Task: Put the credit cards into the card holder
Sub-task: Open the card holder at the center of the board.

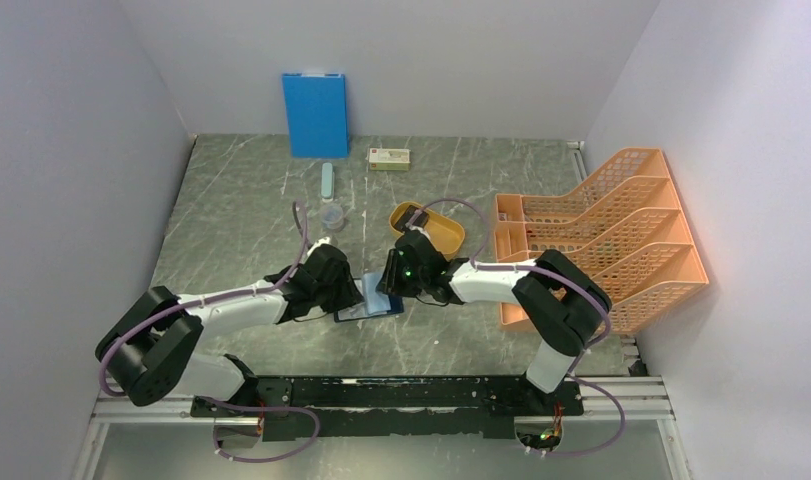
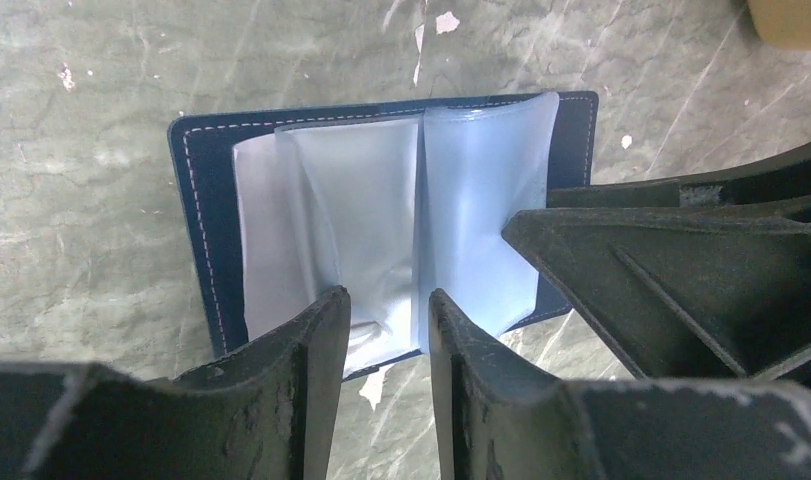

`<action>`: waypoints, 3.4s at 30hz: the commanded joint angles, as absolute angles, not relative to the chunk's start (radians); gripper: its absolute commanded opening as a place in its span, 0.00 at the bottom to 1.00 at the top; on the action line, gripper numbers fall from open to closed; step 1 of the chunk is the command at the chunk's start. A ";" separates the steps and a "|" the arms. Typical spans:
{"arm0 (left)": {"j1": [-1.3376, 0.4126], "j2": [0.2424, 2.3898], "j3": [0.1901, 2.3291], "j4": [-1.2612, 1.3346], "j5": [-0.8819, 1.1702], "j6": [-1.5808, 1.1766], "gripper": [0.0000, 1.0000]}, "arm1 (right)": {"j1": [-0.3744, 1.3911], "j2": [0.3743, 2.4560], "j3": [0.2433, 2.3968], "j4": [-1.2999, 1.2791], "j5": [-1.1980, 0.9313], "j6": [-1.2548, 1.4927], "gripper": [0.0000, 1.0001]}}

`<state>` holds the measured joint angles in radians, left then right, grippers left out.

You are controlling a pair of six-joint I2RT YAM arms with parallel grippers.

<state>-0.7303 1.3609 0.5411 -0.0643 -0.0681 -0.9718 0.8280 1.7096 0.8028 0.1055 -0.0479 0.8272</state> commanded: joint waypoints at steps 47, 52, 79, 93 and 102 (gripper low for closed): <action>-0.734 1.529 0.623 -0.147 -0.127 -0.893 0.05 | 0.829 1.688 0.763 -0.026 -0.041 0.830 0.34; -0.733 1.527 0.603 -0.138 -0.128 -0.896 0.05 | 0.817 1.630 0.746 -0.042 -0.025 0.838 0.34; -0.731 1.518 0.518 -0.043 -0.068 -0.902 0.05 | 0.795 1.550 0.801 0.101 -0.059 0.800 0.24; -0.730 1.528 0.508 -0.031 -0.062 -0.903 0.05 | 0.758 1.705 0.871 0.079 -0.086 0.815 0.11; -0.730 1.532 0.505 -0.028 -0.061 -0.902 0.05 | 0.752 1.760 0.889 0.062 -0.080 0.811 0.10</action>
